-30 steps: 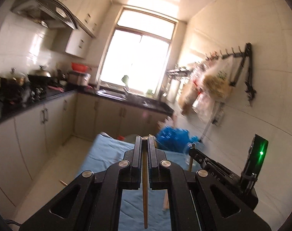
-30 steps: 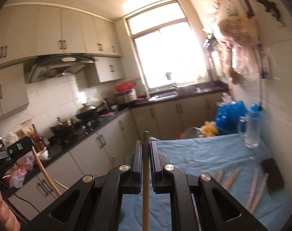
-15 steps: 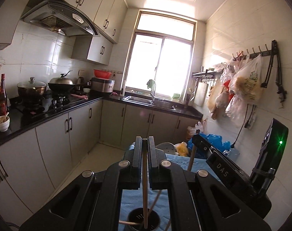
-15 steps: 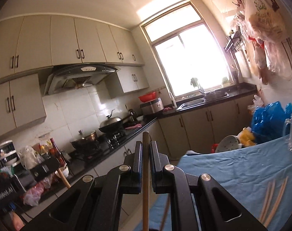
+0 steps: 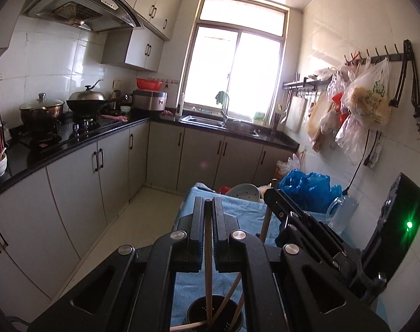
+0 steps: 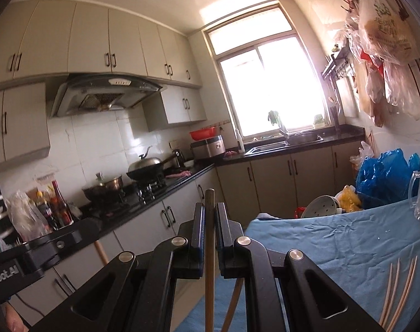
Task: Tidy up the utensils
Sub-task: 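Lift both held chopsticks and carry them over the black holder, then open both tools to drop the chopsticks into the black holder, then move both open tools back over the remaining chopsticks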
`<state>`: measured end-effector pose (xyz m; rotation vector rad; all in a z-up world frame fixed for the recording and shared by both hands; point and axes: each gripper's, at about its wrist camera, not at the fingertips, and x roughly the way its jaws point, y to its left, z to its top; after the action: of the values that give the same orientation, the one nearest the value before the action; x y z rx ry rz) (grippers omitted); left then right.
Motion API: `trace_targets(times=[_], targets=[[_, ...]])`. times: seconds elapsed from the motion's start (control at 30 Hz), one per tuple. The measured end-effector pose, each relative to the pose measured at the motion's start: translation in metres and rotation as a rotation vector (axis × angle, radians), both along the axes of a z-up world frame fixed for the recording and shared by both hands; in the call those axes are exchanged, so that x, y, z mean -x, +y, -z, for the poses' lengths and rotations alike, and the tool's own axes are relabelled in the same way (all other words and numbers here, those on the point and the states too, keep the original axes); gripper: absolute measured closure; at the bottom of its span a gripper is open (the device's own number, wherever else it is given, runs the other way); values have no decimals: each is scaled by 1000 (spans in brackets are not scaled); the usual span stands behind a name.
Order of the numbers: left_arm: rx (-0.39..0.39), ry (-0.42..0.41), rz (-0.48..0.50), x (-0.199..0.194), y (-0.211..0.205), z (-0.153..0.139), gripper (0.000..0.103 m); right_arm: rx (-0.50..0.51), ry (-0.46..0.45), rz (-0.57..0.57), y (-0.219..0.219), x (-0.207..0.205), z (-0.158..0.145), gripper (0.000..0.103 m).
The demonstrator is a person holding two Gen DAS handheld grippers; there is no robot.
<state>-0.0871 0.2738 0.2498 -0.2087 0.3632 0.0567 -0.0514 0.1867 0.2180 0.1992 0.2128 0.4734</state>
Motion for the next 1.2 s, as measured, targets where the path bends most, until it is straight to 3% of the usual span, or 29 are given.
trace_targets(times=[0.3, 0.33, 0.4, 0.43, 0.6, 0.73, 0.9, 1.07, 1.2], targets=[[35, 27, -22, 4, 1, 4, 98, 33, 32, 16, -6, 7, 10, 93], [43, 32, -21, 5, 2, 4, 98, 28, 40, 23, -9, 7, 11, 91], [62, 42, -20, 8, 4, 5, 98, 14, 45, 30, -15, 9, 10, 73], [64, 46, -22, 9, 4, 5, 98, 6, 47, 33, -18, 10, 9, 69], [60, 55, -27, 23, -1, 3, 94, -2, 31, 47, -33, 23, -1, 61], [45, 50, -38, 40, -10, 3, 73, -8, 20, 84, -54, 38, -4, 49], [-1, 55, -57, 62, -36, 10, 59, 13, 49, 166, -90, 57, 5, 32], [-57, 87, -33, 75, -77, 25, 47, 12, 140, 249, -136, 76, 33, 31], [-116, 133, 0, 78, -110, 37, 43, 13, 209, 305, -171, 92, 54, 31]])
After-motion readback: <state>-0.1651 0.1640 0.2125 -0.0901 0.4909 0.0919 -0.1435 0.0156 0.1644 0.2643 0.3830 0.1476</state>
